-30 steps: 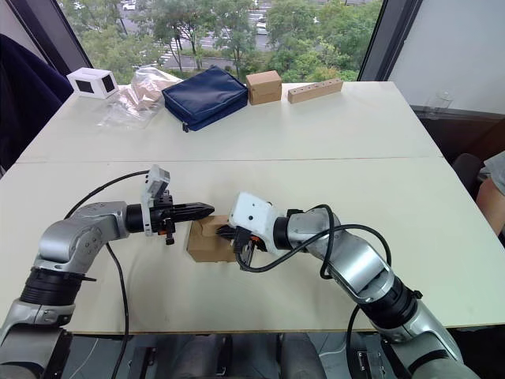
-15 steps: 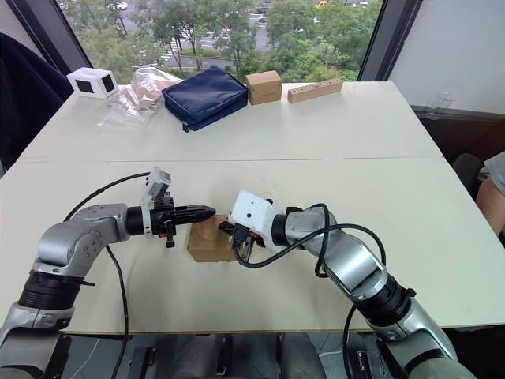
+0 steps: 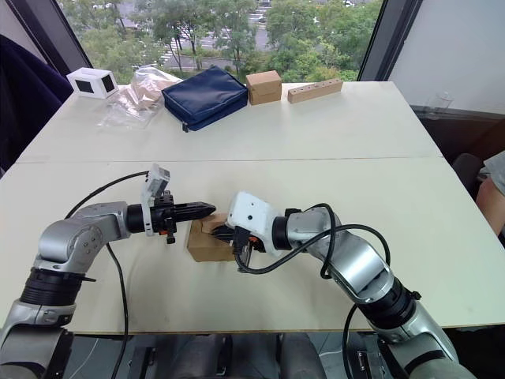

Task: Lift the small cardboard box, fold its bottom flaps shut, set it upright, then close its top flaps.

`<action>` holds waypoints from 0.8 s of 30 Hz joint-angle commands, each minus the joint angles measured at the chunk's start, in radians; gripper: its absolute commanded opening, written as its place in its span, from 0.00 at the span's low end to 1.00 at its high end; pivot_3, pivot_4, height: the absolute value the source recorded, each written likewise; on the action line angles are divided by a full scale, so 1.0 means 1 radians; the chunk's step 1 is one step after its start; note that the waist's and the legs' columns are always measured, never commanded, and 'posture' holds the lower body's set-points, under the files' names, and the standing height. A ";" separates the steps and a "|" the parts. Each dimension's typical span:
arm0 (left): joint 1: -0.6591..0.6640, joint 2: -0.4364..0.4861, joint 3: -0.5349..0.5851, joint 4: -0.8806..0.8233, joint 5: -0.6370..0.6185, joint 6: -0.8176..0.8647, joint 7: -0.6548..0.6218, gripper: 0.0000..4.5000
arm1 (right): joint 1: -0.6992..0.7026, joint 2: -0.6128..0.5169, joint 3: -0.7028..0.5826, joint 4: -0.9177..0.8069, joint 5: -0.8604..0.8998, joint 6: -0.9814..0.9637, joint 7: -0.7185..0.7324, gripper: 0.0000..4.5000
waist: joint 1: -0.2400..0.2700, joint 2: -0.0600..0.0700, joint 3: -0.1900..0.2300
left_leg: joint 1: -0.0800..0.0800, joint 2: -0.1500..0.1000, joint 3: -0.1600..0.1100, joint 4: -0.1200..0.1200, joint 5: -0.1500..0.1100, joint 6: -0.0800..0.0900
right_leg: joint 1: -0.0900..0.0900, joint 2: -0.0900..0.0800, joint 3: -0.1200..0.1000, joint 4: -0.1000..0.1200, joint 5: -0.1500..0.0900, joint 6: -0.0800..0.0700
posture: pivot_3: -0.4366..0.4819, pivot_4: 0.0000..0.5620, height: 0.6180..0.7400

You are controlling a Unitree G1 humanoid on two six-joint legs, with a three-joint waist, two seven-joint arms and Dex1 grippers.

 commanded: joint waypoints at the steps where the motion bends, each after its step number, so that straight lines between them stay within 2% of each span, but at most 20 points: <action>1: 0.000 0.005 0.026 -0.029 -0.016 0.006 0.001 0.01 | -0.020 -0.003 0.016 0.006 -0.033 -0.021 -0.008 0.00 | 0.000 0.000 0.000 | 0.000 0.000 0.000 0.000 0.000 0.000 | 0.000 0.000 0.000 0.000 0.000 0.000 | 0.48 0.27 1.00; 24: 0.021 0.011 0.023 -0.071 -0.025 0.026 -0.005 0.01 | -0.015 -0.009 0.054 0.063 -0.158 -0.099 -0.006 0.00 | 0.001 0.000 0.000 | 0.000 0.000 0.000 0.000 0.000 0.000 | 0.000 0.000 0.000 0.000 0.000 0.000 | 0.48 0.27 1.00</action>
